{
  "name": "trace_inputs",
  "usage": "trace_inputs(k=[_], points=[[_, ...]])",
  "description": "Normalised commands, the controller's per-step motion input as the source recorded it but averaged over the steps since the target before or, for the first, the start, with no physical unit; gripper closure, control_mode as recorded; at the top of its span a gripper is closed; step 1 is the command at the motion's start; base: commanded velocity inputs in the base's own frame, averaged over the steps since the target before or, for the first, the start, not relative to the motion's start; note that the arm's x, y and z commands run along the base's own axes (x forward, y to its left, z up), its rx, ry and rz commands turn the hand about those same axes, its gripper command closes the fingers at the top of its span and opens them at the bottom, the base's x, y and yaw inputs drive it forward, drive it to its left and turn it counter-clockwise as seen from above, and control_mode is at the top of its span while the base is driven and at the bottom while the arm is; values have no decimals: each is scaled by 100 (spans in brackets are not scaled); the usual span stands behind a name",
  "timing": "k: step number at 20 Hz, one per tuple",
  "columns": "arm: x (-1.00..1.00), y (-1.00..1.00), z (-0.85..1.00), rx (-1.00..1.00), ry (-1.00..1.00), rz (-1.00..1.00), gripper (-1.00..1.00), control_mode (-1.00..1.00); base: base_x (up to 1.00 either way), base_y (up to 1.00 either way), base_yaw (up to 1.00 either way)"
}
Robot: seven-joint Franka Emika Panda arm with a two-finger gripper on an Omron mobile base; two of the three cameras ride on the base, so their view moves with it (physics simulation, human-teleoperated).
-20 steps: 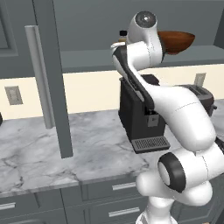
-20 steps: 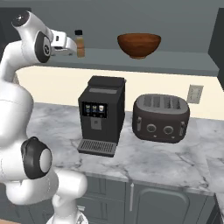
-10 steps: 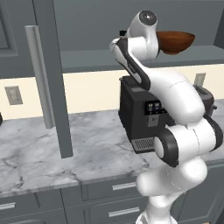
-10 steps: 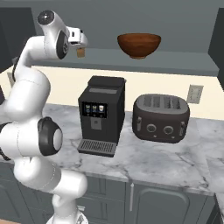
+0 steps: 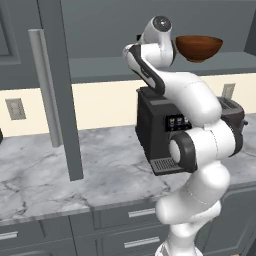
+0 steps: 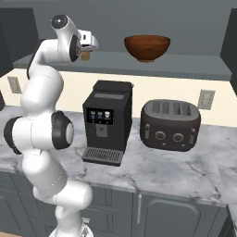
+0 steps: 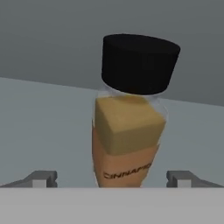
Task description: Take the cinnamon bottle from the cabinet and place it on the dining table, next to the plate with the cupcake. Then take the chocolate from the dining counter and place it on the cupcake plate.
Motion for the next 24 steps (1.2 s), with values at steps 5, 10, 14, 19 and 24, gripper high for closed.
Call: trace_inputs(k=[5,10,14,19,24], points=[[47,1,-7,0,0,0,-100,-100,0,0,0],[35,4,-10,0,0,0,100,-100,0,0,0],[1,2,-1,0,0,0,100,-100,0,0,0],[-74,0,-4,0,-3,3,100,-100,0,0,0],[-100,0,-14,8,-9,18,100,-100,0,0,0]])
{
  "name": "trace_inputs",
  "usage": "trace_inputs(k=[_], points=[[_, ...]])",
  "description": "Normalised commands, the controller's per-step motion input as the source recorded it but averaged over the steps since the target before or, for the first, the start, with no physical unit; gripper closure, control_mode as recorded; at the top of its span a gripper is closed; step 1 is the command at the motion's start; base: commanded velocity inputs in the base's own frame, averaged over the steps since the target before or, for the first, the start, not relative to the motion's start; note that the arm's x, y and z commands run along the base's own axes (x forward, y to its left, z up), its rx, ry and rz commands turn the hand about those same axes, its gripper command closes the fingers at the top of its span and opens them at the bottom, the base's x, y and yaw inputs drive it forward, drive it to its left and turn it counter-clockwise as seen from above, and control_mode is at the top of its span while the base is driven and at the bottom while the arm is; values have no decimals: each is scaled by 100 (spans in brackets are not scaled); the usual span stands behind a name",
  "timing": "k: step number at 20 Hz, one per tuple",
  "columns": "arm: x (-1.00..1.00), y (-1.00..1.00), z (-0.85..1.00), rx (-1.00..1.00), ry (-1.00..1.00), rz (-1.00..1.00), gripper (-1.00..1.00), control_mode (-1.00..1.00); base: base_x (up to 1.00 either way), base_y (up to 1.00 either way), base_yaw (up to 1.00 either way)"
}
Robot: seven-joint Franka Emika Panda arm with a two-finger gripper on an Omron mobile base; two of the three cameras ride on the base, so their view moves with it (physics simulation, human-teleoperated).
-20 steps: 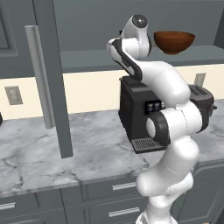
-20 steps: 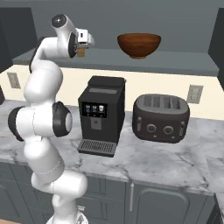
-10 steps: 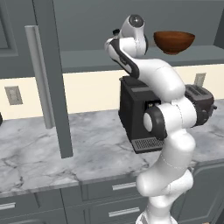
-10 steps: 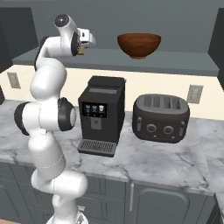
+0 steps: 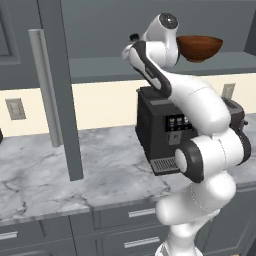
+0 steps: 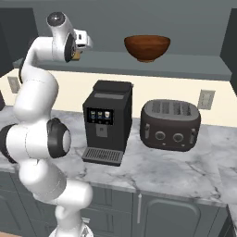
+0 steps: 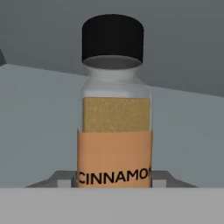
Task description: Take the cinnamon bottle from the cabinet and place it on the dining table, next to the plate with the cupcake. Then take the chocolate from the dining counter and place it on the cupcake plate.
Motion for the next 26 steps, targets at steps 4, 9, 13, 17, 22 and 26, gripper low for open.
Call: trace_inputs(k=[4,9,13,17,22,26], points=[[-100,0,0,15,-10,20,100,-100,0,0,0],[-100,0,-5,14,-1,20,100,-100,0,0,0],[-100,0,-42,9,0,21,100,-100,0,0,0],[-100,9,-59,8,0,18,100,-100,0,0,0],[-100,1,-38,14,0,18,100,-100,0,0,0],[-75,0,-28,16,-1,14,100,100,-25,0,5]])
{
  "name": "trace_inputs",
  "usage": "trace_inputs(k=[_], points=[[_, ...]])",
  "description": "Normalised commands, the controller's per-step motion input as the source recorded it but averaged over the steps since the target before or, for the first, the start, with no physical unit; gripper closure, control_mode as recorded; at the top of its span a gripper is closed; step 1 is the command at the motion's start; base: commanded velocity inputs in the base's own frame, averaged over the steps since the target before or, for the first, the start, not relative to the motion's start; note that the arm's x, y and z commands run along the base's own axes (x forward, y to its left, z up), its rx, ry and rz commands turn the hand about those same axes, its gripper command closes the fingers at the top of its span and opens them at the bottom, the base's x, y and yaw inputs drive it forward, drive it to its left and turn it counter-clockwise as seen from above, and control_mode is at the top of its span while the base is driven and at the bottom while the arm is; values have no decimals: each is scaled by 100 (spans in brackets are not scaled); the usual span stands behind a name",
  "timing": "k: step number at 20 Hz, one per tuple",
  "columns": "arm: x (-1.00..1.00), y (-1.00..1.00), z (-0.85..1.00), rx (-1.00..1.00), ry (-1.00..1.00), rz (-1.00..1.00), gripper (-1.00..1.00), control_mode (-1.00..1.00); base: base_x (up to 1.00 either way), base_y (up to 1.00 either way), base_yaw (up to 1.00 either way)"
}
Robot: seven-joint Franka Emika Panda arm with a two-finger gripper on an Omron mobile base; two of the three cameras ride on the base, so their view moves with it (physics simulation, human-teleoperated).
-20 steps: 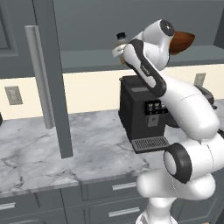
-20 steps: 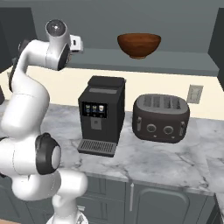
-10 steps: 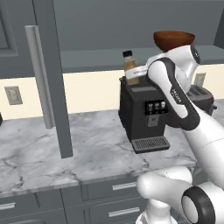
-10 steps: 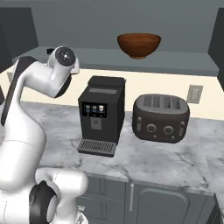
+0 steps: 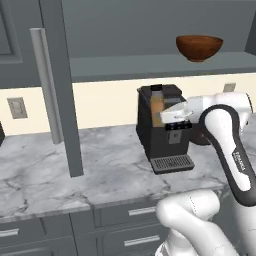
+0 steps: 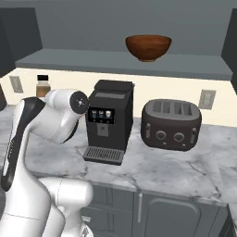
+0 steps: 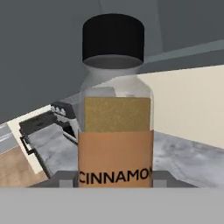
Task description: Take the cinnamon bottle from the cabinet and place it on the dining table, next to the plate with the cupcake. Then take the chocolate from the dining counter and place it on the cupcake plate.
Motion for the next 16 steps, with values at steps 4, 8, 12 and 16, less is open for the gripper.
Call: trace_inputs(k=[4,8,12,16], points=[[0,0,0,0,0,0,100,100,-100,0,35],[0,0,0,0,0,0,100,100,-87,0,73],[0,0,0,0,0,0,100,100,-40,10,95],[0,0,0,0,0,0,100,100,-17,21,100]])
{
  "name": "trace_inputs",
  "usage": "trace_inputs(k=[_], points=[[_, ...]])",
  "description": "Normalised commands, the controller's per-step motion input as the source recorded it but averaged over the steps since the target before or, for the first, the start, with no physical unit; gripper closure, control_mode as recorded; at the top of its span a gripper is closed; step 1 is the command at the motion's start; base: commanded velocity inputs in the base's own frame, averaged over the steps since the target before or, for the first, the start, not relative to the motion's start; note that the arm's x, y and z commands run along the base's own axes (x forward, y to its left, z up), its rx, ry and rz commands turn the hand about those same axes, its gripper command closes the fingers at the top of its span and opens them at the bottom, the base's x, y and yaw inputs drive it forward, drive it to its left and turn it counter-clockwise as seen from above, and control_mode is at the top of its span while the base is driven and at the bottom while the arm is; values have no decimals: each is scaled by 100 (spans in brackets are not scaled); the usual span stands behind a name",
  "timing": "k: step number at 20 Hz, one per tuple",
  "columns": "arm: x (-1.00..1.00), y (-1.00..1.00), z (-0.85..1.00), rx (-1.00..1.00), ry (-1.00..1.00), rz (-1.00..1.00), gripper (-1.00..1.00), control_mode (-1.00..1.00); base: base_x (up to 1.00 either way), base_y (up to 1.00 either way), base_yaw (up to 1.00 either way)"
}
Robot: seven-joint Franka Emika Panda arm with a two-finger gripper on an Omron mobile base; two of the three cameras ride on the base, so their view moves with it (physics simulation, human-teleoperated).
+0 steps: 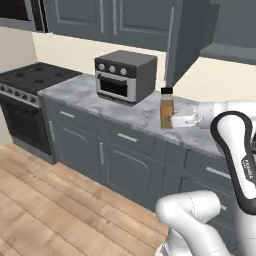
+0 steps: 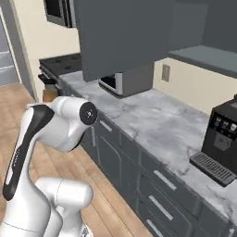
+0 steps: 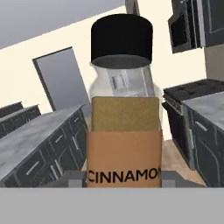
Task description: Take the cinnamon bottle from the cabinet and place it on the dining table, next to the plate with the cupcake. Then take the chocolate from the dining counter and place it on the cupcake plate.
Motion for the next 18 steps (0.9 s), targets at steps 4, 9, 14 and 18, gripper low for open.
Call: trace_inputs(k=[4,9,14,18], points=[[0,0,0,0,0,0,100,100,-15,19,100],[0,0,0,0,0,0,100,100,-1,10,98],[0,0,0,0,0,0,100,100,26,5,86],[0,0,0,0,0,0,100,100,59,6,79]])
